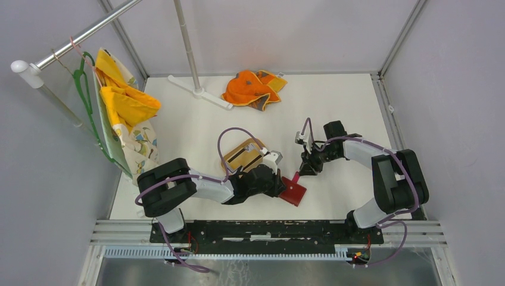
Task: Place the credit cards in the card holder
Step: Close the card holder at the center of the board.
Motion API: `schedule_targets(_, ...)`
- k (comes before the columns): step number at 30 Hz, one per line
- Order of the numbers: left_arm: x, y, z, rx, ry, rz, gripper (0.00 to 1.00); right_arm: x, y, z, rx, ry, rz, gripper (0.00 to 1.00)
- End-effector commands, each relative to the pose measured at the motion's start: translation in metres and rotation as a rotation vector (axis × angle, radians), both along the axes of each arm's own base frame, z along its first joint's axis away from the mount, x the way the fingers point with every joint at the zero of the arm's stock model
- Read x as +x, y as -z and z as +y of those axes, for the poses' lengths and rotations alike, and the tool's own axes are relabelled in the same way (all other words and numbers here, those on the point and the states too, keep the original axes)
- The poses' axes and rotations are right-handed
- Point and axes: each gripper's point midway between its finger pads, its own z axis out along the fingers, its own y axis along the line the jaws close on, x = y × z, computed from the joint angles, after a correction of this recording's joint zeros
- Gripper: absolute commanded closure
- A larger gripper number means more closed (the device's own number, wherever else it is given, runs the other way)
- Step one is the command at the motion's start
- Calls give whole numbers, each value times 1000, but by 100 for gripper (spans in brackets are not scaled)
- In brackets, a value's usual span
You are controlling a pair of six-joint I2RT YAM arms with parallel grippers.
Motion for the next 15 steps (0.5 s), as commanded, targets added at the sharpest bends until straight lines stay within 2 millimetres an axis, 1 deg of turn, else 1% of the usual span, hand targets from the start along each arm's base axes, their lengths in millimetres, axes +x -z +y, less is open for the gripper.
schedule_targets(1,-2,8,2,25,28,-11,98,10,-5,2,4,20,-36,63)
schedule_targets(4,-2,7,2,22,30,-11,98,8,-8,5,25,8,-31,65)
schedule_targets(12,-2,7,2,22,29,-10,98,1,-14,9,64,-23,-18,79)
schedule_targets(15,-2,7,2,22,27,-11,98,0,-15,9,66,-24,-11,82)
